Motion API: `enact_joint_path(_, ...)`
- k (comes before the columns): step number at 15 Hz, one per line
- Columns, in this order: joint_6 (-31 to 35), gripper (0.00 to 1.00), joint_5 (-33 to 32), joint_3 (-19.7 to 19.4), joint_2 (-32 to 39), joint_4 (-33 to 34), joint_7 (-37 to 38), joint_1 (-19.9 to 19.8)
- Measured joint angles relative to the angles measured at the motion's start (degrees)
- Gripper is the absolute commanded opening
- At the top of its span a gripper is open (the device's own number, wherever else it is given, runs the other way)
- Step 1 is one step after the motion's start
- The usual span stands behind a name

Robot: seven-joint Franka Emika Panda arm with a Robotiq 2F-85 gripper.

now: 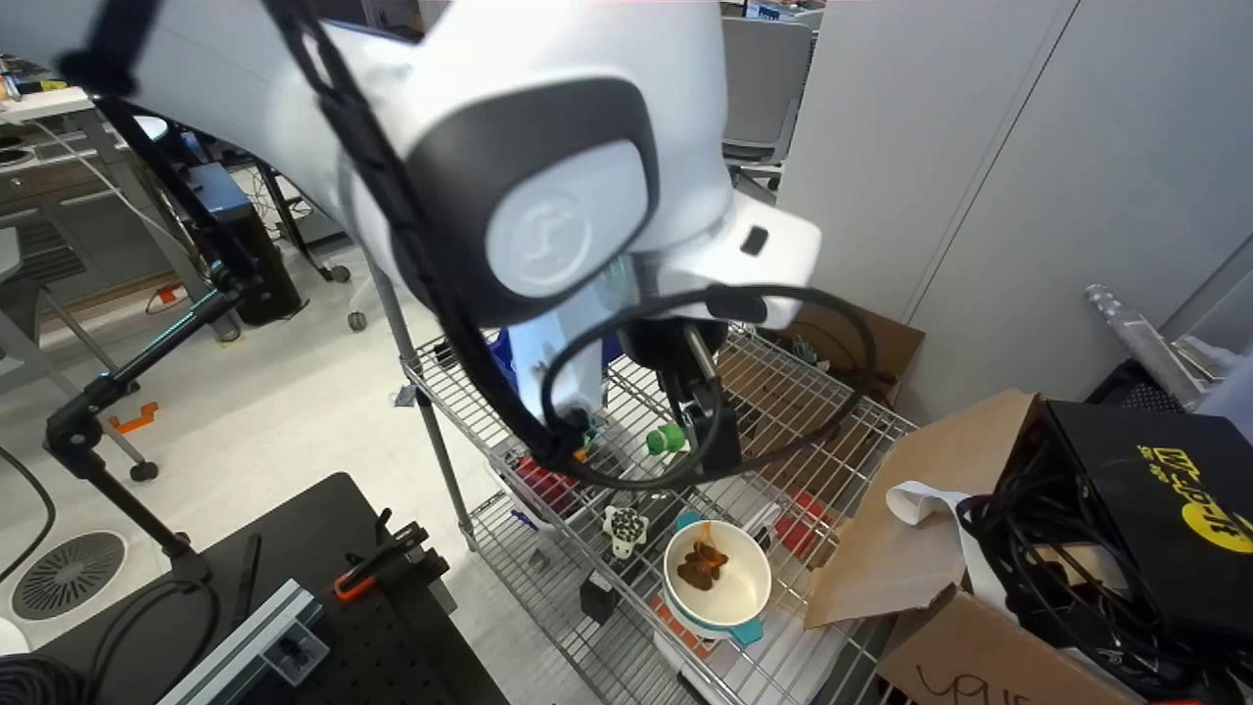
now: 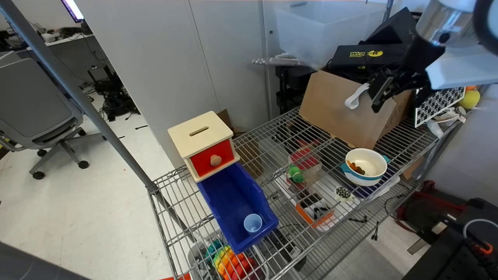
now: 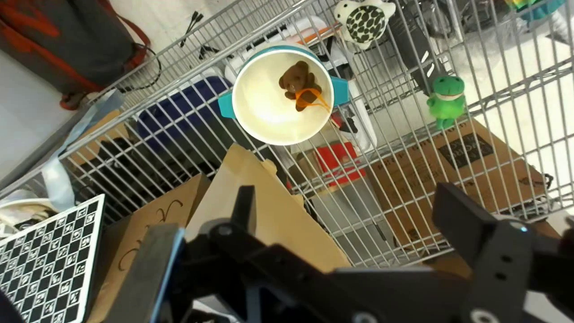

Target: Take the toy out of the bowl

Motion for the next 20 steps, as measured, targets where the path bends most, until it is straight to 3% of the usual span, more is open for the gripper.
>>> enact_joint_path(5, 2.6, 1.00, 5.4, -4.1, 16.8, 9.0, -8.0, 1.9)
enact_joint_path(10, 0.9, 1.00, 10.3, -4.6, 28.6, 16.9, -17.7, 1.8)
enact_joint_path(20, -4.8, 1.00, 10.8, -6.6, 40.0, 26.5, -21.0, 1.6)
